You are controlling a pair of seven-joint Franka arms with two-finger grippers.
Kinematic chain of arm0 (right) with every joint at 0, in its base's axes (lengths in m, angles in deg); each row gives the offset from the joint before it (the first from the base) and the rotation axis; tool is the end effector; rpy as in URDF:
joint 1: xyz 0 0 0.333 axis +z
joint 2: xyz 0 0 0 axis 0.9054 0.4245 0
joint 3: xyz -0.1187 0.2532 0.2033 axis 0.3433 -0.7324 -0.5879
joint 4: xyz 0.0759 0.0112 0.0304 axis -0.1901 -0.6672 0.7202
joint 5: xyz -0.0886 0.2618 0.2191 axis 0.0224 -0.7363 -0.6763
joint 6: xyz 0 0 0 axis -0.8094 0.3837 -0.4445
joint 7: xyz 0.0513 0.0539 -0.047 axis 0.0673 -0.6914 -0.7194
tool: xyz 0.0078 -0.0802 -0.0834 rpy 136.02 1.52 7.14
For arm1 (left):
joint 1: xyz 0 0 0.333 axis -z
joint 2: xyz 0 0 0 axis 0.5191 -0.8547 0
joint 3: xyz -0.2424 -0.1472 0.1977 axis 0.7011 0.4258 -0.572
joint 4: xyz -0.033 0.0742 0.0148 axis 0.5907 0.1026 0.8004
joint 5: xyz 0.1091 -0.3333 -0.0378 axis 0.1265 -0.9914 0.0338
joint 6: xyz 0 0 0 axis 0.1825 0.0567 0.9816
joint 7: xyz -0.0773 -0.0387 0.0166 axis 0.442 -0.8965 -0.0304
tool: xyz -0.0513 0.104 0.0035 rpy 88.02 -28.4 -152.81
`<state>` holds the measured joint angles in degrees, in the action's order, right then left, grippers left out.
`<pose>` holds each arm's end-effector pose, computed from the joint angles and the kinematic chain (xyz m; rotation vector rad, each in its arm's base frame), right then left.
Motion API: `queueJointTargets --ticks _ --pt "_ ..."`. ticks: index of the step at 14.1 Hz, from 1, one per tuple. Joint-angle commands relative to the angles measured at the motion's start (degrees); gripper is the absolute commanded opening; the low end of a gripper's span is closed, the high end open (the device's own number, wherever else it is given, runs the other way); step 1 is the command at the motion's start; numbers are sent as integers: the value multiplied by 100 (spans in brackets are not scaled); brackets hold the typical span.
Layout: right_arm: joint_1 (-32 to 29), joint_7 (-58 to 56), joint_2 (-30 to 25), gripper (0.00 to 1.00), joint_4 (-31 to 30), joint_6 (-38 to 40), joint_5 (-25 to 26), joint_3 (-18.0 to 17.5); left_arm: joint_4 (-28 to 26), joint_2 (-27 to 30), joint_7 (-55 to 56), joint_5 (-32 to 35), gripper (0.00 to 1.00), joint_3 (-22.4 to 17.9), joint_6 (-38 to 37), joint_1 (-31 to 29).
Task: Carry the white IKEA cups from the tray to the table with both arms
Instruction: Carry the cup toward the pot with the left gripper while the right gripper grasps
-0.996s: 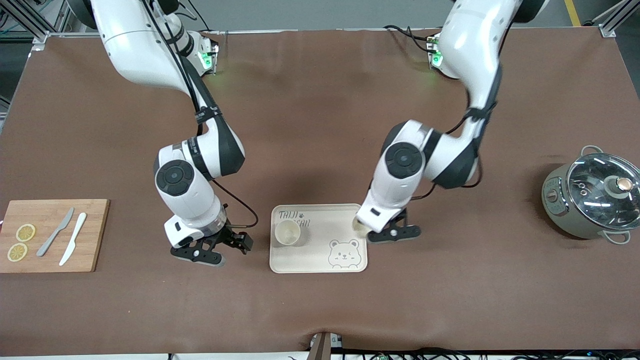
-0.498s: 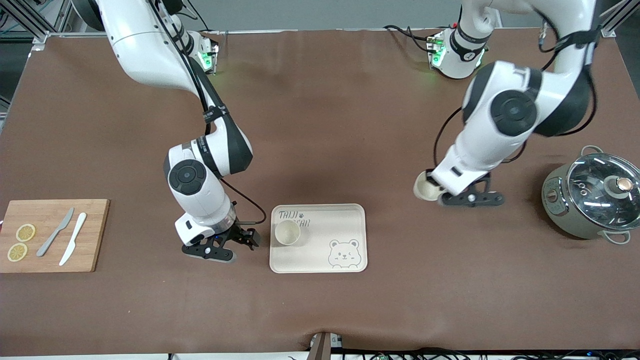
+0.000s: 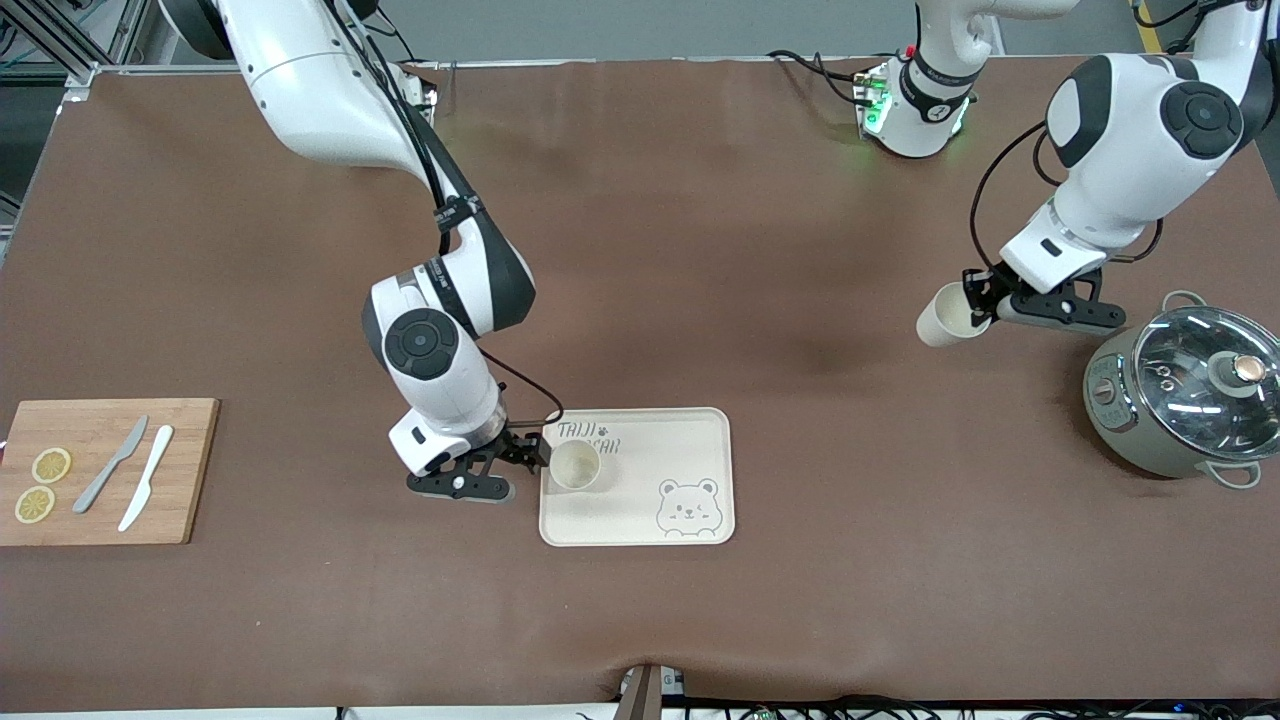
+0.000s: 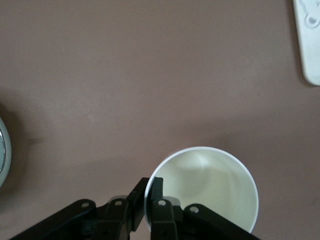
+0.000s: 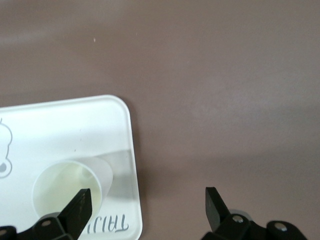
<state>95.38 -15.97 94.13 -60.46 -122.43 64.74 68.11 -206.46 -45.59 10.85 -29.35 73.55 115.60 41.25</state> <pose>0.6494 0.3250 0.3426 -3.1169 0.1491 -0.2126 0.4458 -0.0486 0.4398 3.0670 -0.2850 0.1967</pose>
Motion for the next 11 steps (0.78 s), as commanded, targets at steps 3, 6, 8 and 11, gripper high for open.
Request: queueJointTargets --ticks 3,6,8,11 --pt "-106 -112 152 100 123 27 -674 -220 -1176 -55 -166 -63 0 73 1552 21" --pt "-79 -95 292 100 158 -34 -790 -220 -1248 -467 -123 -37 0 64 1809 4" --pt "-105 -103 380 100 158 -61 -807 -238 -1248 -819 -114 -2 0 56 2098 -109" --pt "-62 -103 468 100 175 -78 -816 -255 -1239 -1259 -114 297 0 64 2599 -391"
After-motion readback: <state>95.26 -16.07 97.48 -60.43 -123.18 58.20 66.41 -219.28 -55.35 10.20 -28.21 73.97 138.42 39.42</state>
